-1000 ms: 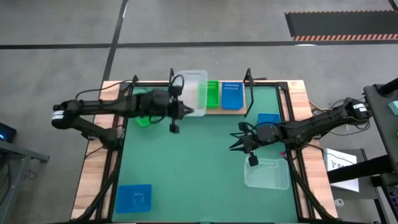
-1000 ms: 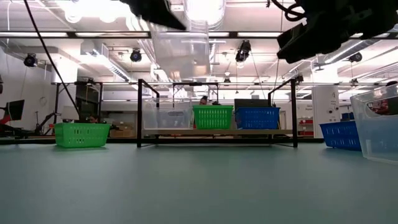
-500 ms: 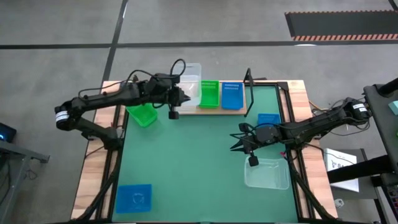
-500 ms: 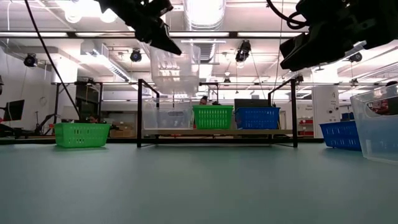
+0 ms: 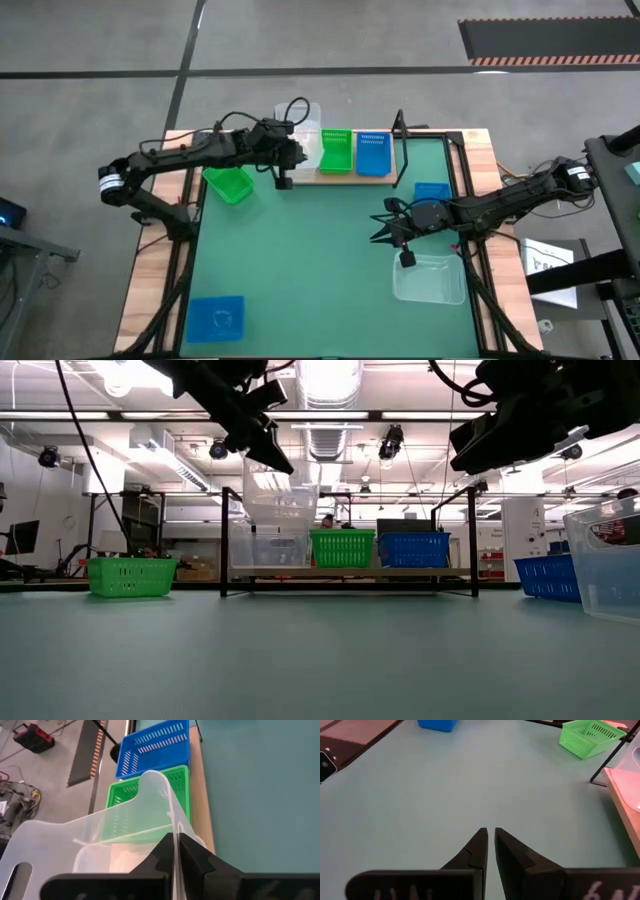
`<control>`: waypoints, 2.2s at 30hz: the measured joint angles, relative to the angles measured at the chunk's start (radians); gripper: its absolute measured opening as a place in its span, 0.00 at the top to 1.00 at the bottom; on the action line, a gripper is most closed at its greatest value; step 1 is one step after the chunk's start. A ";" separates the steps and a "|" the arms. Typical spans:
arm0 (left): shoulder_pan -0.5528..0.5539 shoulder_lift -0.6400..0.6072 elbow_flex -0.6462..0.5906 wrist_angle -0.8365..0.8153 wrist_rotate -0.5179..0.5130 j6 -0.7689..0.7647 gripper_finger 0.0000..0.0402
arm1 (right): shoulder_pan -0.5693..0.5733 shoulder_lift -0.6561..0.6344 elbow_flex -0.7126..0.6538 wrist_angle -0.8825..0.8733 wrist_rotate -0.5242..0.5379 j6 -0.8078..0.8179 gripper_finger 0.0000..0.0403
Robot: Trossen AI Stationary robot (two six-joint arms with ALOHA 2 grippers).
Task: Stack baskets on shelf by color
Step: Stack the top transparent bin on the transparent bin on the shelf
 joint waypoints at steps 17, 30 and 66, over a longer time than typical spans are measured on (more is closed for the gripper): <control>0.003 -0.007 0.000 -0.051 -0.010 0.001 1.00 | 0.000 0.000 0.000 -0.001 0.000 0.029 0.94; 0.006 -0.007 0.000 -0.053 -0.010 -0.002 1.00 | 0.002 0.000 0.000 -0.002 0.000 0.045 0.94; -0.042 -0.062 0.008 0.035 -0.043 -0.029 0.85 | 0.008 0.000 -0.001 -0.008 0.000 0.090 0.94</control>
